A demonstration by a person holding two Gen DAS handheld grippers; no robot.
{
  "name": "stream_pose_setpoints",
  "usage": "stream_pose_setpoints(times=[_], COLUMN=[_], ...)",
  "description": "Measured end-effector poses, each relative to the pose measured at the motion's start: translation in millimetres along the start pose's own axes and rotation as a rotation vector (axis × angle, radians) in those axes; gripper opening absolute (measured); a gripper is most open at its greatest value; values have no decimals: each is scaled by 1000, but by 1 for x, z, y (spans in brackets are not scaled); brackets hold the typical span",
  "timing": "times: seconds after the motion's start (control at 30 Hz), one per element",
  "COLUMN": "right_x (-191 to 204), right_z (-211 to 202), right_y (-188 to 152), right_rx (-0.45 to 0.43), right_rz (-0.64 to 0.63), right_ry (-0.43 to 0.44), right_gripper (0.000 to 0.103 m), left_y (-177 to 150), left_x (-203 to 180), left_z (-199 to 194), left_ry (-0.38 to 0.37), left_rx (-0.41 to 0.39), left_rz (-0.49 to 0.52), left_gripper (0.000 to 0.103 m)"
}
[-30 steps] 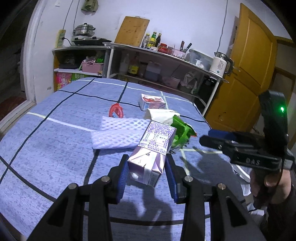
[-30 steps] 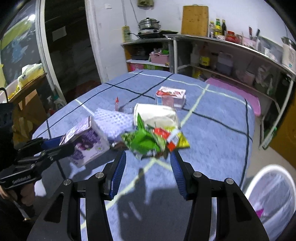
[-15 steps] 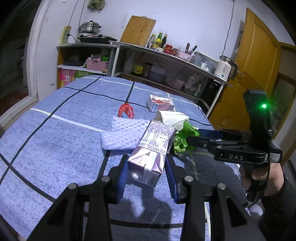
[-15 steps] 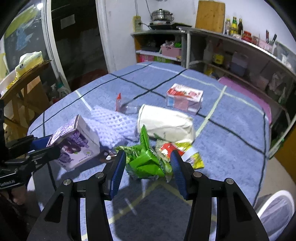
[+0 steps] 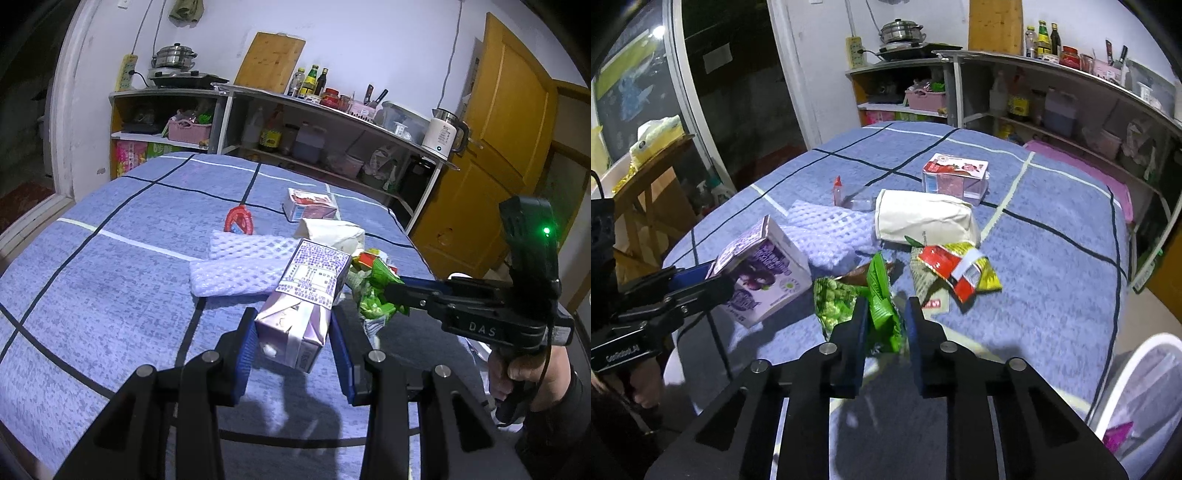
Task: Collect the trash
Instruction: 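Grasp the purple-and-white carton with the left gripper while the right grasps the green snack bag, then carry carton and green bag over the bin and open both grippers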
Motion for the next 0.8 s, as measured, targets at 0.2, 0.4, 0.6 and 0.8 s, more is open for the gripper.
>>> stream_pose_setpoints(times=[0.2, 0.4, 0.6, 0.8], right_x=[-2, -10, -20, -38], right_z=[-25, -53, -81, -106], right_y=[-14, -28, -46, -65], right_rx=[-38, -81, -118, -146], right_rz=[33, 77, 118, 167], right_ry=[-6, -15, -41, -83], right_gripper=[19, 18, 18, 19], left_y=[-1, -2, -3, -4], left_x=[-16, -38, -63, -93], left_z=[-7, -11, -11, -3], left_ry=[-9, -28, -51, -83], left_rx=[-5, -3, 9, 33], left_rz=[20, 52, 86, 131], left_gripper=[40, 40, 40, 40])
Point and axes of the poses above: each gripper's, at about its wrist camera, not at the fingertips, and z roughly the way its jaws point, x to its left, y to its top, the point moved 3 cm from there along z, roughly the way its jaws point, and after that the axes turned 7 degrees about x, right-handed, at the moved point
